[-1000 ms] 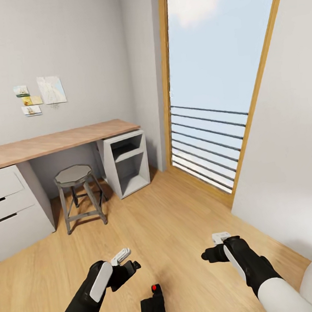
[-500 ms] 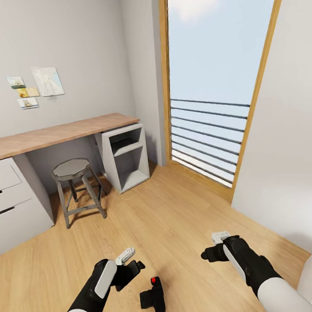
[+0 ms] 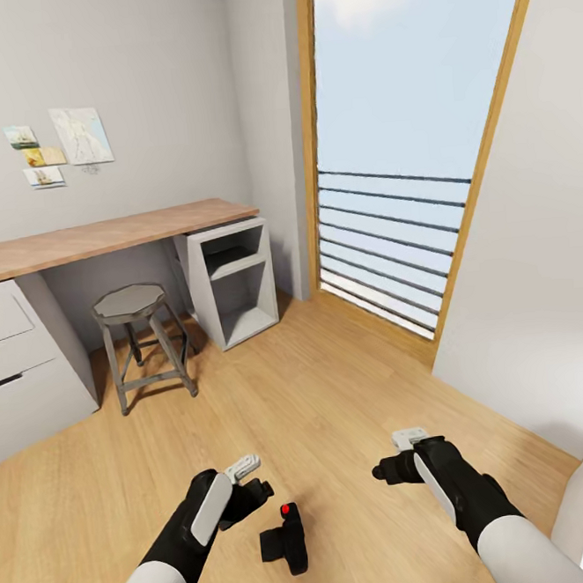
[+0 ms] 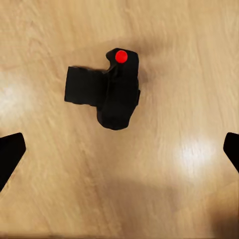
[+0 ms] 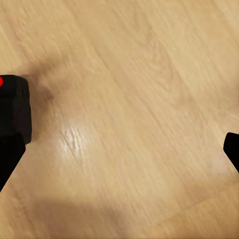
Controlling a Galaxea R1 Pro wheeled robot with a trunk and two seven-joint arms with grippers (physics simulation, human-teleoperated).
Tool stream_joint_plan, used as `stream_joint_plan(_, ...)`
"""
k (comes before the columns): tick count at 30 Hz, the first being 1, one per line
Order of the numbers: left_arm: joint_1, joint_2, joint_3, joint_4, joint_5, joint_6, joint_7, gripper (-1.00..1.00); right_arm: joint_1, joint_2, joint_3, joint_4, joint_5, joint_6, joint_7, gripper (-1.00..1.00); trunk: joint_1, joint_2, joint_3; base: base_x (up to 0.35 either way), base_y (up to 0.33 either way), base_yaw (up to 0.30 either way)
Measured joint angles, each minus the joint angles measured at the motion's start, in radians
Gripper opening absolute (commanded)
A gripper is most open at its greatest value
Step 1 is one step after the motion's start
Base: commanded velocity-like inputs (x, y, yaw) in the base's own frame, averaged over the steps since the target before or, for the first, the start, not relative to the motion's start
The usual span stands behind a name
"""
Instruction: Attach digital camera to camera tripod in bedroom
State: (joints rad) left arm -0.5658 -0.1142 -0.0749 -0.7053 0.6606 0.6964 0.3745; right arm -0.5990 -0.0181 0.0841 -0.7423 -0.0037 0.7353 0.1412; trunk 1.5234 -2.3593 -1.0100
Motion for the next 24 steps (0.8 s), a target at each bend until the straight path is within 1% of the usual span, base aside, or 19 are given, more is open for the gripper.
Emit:
stream_joint_plan(5,-0.015,-0.001,-0.048,0.005,-0.004,-0.007,0.017,1.00,-0.002,0.000,0.000,-0.010,0.000,0.000,0.000,1.00,0.019,-0.035,-0.024,0.000,0.000,0.000)
stream_joint_plan(9,-0.018,-0.004,-0.060,0.007,-0.003,-0.010,0.019,1.00,-0.011,0.000,-0.001,-0.034,-0.001,0.002,0.001,1.00,0.035,-0.063,-0.043,0.000,0.000,0.000)
stream_joint_plan(12,-0.019,-0.005,-0.063,0.007,-0.001,-0.011,0.019,1.00,-0.013,-0.005,-0.004,-0.080,-0.004,0.003,0.005,1.00,0.046,-0.084,-0.057,0.000,0.000,0.000)
stream_joint_plan(13,-0.019,-0.005,-0.065,0.007,0.000,-0.012,0.018,1.00,-0.008,-0.010,-0.006,-0.174,-0.008,0.004,0.008,1.00,0.050,-0.091,-0.061,0.000,0.000,0.000)
stream_joint_plan(15,-0.019,-0.006,-0.065,0.007,0.001,-0.015,0.018,1.00,0.009,-0.012,-0.007,-0.260,-0.009,0.008,0.008,1.00,0.057,-0.105,-0.068,0.000,0.000,0.000)
stream_joint_plan(17,-0.020,-0.006,-0.066,0.007,0.002,-0.030,0.017,1.00,0.069,-0.015,-0.009,-0.403,-0.009,0.032,0.009,1.00,0.065,-0.119,-0.075,0.000,0.000,0.000)
stream_joint_plan(18,-0.020,-0.005,-0.066,0.007,0.002,-0.034,0.016,1.00,0.083,-0.016,-0.010,-0.435,-0.009,0.041,0.009,1.00,0.069,-0.126,-0.078,0.000,0.000,0.000)
stream_joint_plan(19,-0.020,-0.005,-0.066,0.007,0.002,-0.034,0.015,1.00,0.083,-0.016,-0.010,-0.436,-0.009,0.042,0.009,1.00,0.073,-0.133,-0.082,0.000,0.000,0.000)
stream_joint_plan(20,-0.020,-0.005,-0.066,0.007,0.003,-0.036,0.014,1.00,0.093,-0.016,-0.010,-0.463,-0.009,0.051,0.009,1.00,0.077,-0.140,-0.085,0.000,0.000,0.000)
stream_joint_plan(21,-0.020,-0.005,-0.066,0.008,0.002,-0.040,0.011,1.00,0.108,-0.017,-0.010,-0.510,-0.009,0.073,0.009,1.00,0.077,-0.140,-0.089,0.000,0.000,0.000)
stream_joint_plan(22,-0.020,-0.005,-0.066,0.008,0.002,-0.042,0.010,1.00,0.114,-0.017,-0.010,-0.529,-0.008,0.084,0.009,1.00,0.078,-0.141,-0.093,0.000,0.000,0.000)
stream_joint_plan(23,-0.020,-0.005,-0.066,0.008,0.002,-0.045,0.008,1.00,0.124,-0.018,-0.010,-0.567,-0.008,0.107,0.009,1.00,0.078,-0.141,-0.097,0.000,0.000,0.000)
stream_joint_plan(24,-0.020,-0.005,-0.065,0.008,0.002,-0.046,0.007,1.00,0.127,-0.018,-0.010,-0.579,-0.008,0.113,0.009,1.00,0.079,-0.141,-0.101,0.000,0.000,0.000)
